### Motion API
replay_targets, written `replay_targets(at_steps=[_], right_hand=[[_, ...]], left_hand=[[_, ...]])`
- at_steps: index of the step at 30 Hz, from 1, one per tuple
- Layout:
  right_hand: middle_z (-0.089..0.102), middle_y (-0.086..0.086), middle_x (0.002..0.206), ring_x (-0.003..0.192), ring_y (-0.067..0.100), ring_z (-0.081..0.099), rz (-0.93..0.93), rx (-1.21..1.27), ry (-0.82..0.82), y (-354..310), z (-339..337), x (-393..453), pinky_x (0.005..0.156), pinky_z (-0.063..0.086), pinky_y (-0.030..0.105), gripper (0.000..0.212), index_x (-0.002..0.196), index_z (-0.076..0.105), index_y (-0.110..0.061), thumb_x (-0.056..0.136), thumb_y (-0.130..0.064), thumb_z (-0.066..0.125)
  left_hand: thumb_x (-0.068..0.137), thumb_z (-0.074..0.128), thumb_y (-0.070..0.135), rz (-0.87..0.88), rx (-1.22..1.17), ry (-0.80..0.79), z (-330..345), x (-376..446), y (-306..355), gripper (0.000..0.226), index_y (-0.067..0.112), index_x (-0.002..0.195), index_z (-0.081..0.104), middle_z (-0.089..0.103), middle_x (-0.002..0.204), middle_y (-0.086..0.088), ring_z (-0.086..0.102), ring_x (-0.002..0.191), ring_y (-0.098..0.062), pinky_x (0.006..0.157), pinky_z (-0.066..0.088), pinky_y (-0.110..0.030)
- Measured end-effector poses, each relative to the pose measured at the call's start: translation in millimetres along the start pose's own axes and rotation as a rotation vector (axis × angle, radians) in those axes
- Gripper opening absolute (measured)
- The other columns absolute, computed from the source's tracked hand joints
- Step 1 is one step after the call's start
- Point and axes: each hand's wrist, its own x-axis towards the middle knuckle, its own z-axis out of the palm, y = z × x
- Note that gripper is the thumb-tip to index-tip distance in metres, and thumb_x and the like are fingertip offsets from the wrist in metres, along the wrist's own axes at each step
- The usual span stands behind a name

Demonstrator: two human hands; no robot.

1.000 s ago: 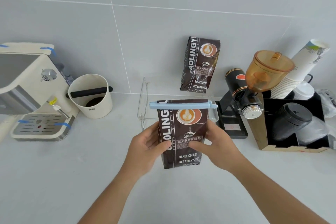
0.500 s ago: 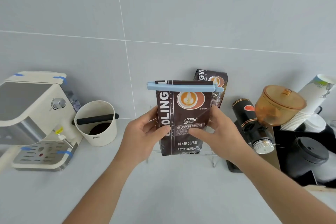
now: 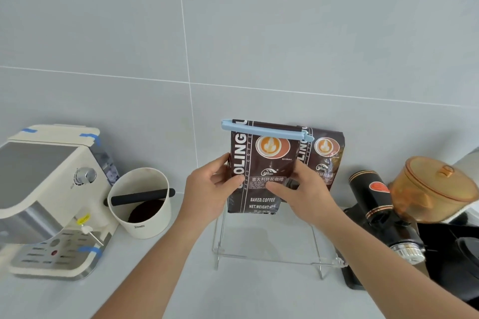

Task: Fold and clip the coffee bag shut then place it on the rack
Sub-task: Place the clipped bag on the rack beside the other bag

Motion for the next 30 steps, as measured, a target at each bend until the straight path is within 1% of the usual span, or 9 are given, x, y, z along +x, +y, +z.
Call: replay_targets(at_steps=[3, 5, 7, 11, 16, 21, 23, 27, 30], right_hand=[[0.070, -0.016, 0.102, 0.099, 0.006, 0.064, 0.023, 0.004, 0.015, 6, 5, 17, 0.088, 0.056, 0.039, 0.034, 0.104, 0.059, -0.032, 0.076, -0.026, 0.078], [0.069, -0.020, 0.097, 0.095, 0.005, 0.064, 0.030, -0.017, 0.021, 9, 9, 25, 0.086, 0.055, 0.037, 0.033, 0.099, 0.057, -0.039, 0.077, -0.025, 0.077], [0.068, -0.020, 0.095, 0.095, 0.008, 0.064, 0.057, -0.038, 0.015, 15, 13, 35, 0.087, 0.054, 0.036, 0.034, 0.101, 0.057, -0.038, 0.077, -0.027, 0.077], [0.070, -0.014, 0.097, 0.096, 0.014, 0.066, 0.124, -0.043, 0.012, 24, 20, 50, 0.087, 0.054, 0.037, 0.038, 0.108, 0.058, -0.033, 0.075, -0.029, 0.077], [0.072, -0.015, 0.095, 0.093, 0.012, 0.066, 0.150, -0.019, 0.036, 42, 29, 57, 0.090, 0.053, 0.044, 0.036, 0.099, 0.058, -0.042, 0.072, -0.029, 0.077], [0.070, -0.017, 0.110, 0.106, 0.004, 0.062, 0.130, 0.003, 0.049, 47, 37, 53, 0.096, 0.049, 0.033, 0.049, 0.122, 0.053, -0.036, 0.079, -0.023, 0.073], [0.068, -0.017, 0.116, 0.111, 0.002, 0.060, 0.124, 0.010, 0.069, 50, 42, 51, 0.097, 0.046, 0.028, 0.055, 0.130, 0.048, -0.035, 0.082, -0.021, 0.071], [0.066, -0.020, 0.117, 0.113, -0.001, 0.058, 0.127, 0.057, 0.136, 55, 49, 50, 0.098, 0.045, 0.028, 0.058, 0.133, 0.047, -0.036, 0.083, -0.015, 0.069], [0.067, -0.022, 0.115, 0.112, -0.002, 0.058, 0.136, 0.077, 0.145, 55, 50, 54, 0.095, 0.046, 0.026, 0.055, 0.130, 0.049, -0.040, 0.084, -0.015, 0.067]], left_hand=[[0.079, 0.070, 0.000, -0.008, 0.005, -0.001, 1, 17, -11, 0.048, 0.026, 0.120, 0.063, 0.076, 0.101, 0.001, 0.073, 0.093, -0.011, 0.084, 0.057, -0.029], [0.080, 0.070, 0.001, -0.019, 0.009, 0.006, 2, 27, -19, 0.046, 0.022, 0.120, 0.063, 0.076, 0.101, 0.002, 0.073, 0.092, -0.010, 0.084, 0.057, -0.029], [0.080, 0.070, 0.003, -0.027, 0.021, 0.013, 5, 35, -28, 0.042, 0.022, 0.117, 0.065, 0.076, 0.100, 0.005, 0.073, 0.091, -0.008, 0.084, 0.057, -0.027], [0.081, 0.069, 0.005, -0.034, 0.035, 0.012, 9, 46, -40, 0.040, 0.034, 0.108, 0.065, 0.076, 0.100, 0.006, 0.073, 0.091, -0.007, 0.081, 0.057, -0.025], [0.082, 0.069, 0.005, -0.067, 0.028, -0.007, 13, 54, -57, 0.041, 0.023, 0.119, 0.065, 0.076, 0.105, 0.006, 0.071, 0.096, -0.006, 0.085, 0.055, -0.025], [0.082, 0.068, 0.005, -0.072, 0.013, 0.012, 13, 54, -69, 0.049, 0.020, 0.128, 0.059, 0.073, 0.113, 0.006, 0.069, 0.102, -0.005, 0.092, 0.054, -0.027], [0.079, 0.071, 0.005, -0.068, 0.047, -0.013, 14, 50, -73, 0.056, 0.023, 0.130, 0.056, 0.072, 0.114, 0.009, 0.068, 0.102, -0.002, 0.090, 0.054, -0.022], [0.072, 0.077, 0.002, -0.051, 0.108, -0.059, 17, 46, -81, 0.080, 0.034, 0.136, 0.042, 0.066, 0.118, 0.019, 0.063, 0.105, 0.004, 0.089, 0.051, -0.015], [0.072, 0.077, 0.001, -0.016, 0.170, -0.061, 21, 48, -83, 0.087, 0.037, 0.139, 0.036, 0.063, 0.121, 0.018, 0.061, 0.106, 0.007, 0.091, 0.047, -0.010]])
